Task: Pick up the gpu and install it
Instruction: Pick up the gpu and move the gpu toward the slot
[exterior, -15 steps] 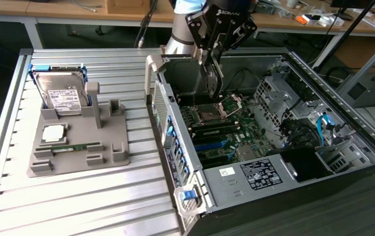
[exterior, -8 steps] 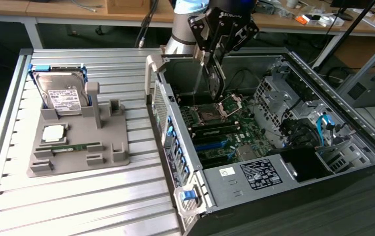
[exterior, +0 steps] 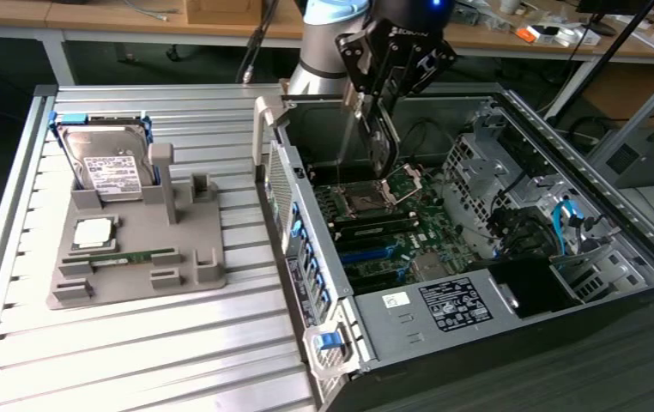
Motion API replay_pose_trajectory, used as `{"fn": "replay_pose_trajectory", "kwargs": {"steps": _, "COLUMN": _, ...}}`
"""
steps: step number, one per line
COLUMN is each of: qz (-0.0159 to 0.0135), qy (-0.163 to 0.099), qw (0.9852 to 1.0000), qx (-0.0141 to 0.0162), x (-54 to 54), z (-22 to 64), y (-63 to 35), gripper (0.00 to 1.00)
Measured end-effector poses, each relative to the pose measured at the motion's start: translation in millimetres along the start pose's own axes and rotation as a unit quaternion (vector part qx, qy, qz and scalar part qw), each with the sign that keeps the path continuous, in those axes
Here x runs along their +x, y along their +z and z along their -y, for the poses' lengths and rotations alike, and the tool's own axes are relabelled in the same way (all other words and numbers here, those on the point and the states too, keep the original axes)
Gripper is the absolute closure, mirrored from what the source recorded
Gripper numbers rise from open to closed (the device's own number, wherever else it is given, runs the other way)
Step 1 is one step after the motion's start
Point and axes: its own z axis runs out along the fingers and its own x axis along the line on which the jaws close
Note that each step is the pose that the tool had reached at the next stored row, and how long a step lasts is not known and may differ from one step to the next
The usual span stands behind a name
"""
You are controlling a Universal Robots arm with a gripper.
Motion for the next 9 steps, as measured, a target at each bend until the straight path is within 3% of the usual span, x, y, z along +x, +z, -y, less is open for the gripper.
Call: {"fn": "replay_pose_trajectory", "kwargs": {"steps": 9, "qz": 0.0, "qy": 0.0, "qw": 1.0, "qx": 0.0, "x": -8.2, "z": 0.8, "y": 4.5, "gripper": 0.73}}
